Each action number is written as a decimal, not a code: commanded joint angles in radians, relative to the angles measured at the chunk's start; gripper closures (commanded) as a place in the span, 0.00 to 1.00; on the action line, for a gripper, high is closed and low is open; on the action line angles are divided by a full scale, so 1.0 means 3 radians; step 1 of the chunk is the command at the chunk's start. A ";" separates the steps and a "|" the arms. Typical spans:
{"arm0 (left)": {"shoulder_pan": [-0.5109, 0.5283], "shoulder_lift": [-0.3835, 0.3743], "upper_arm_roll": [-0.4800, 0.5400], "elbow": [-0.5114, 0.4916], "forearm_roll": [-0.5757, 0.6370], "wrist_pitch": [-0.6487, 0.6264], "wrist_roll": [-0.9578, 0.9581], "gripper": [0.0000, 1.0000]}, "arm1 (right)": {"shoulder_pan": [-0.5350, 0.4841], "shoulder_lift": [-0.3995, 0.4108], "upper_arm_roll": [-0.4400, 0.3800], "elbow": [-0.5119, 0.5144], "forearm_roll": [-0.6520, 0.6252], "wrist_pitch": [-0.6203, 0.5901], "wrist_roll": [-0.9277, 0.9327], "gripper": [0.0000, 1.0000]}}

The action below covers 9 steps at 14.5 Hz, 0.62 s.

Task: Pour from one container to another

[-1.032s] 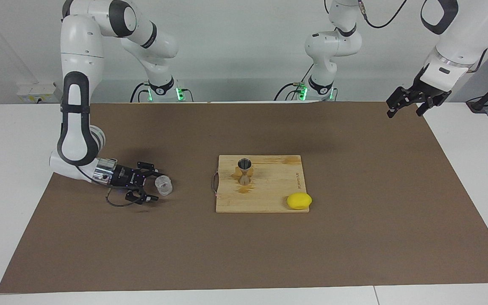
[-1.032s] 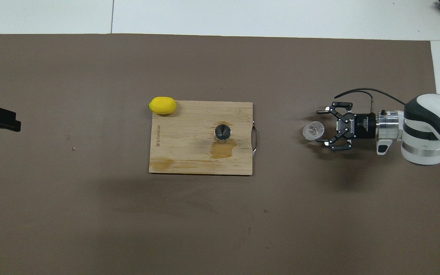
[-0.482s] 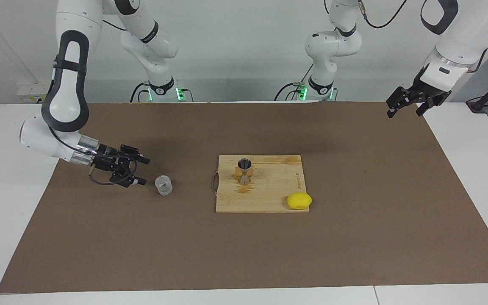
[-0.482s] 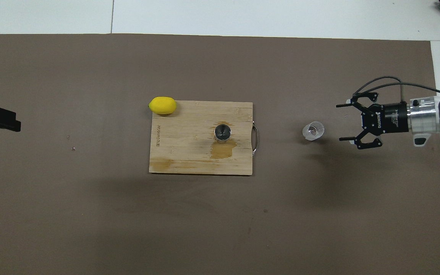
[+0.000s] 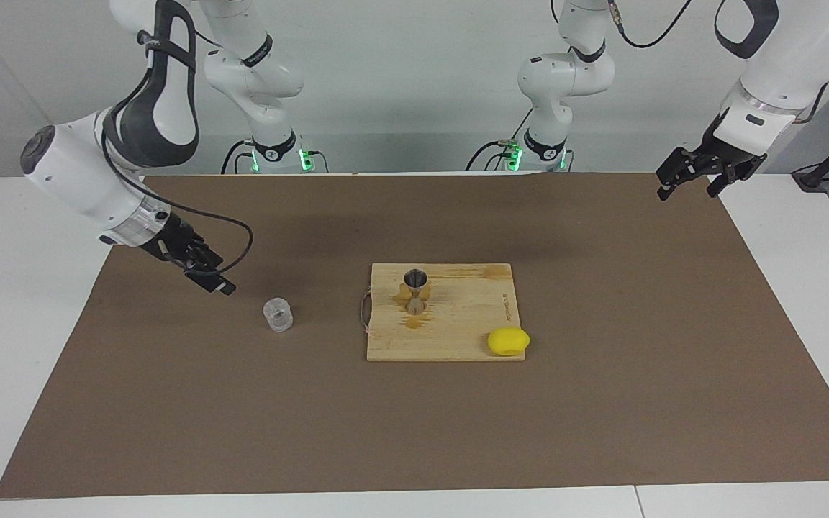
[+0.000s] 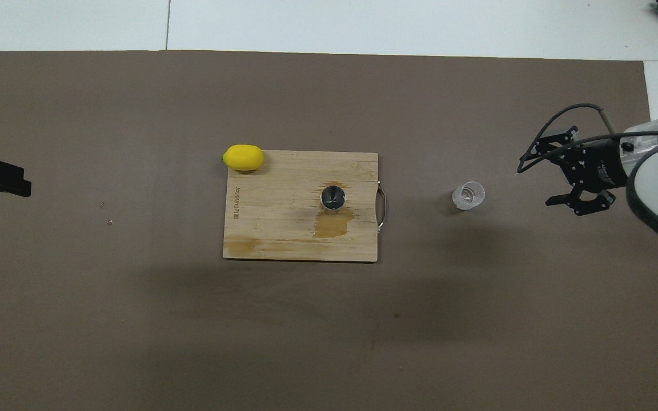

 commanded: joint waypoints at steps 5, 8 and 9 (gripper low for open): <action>0.0045 -0.0075 -0.0047 -0.0079 0.0064 0.0003 -0.0019 0.00 | 0.0158 -0.0503 0.0017 0.0044 -0.1057 -0.0233 -0.0791 0.00; 0.0045 -0.0075 -0.0047 -0.0079 0.0064 0.0003 -0.0024 0.00 | 0.0326 -0.0642 -0.0110 0.0161 -0.1160 -0.0513 -0.1414 0.00; 0.0045 -0.0075 -0.0047 -0.0079 0.0064 0.0003 -0.0019 0.00 | 0.0423 -0.0642 -0.0263 0.0314 -0.1226 -0.0687 -0.1497 0.00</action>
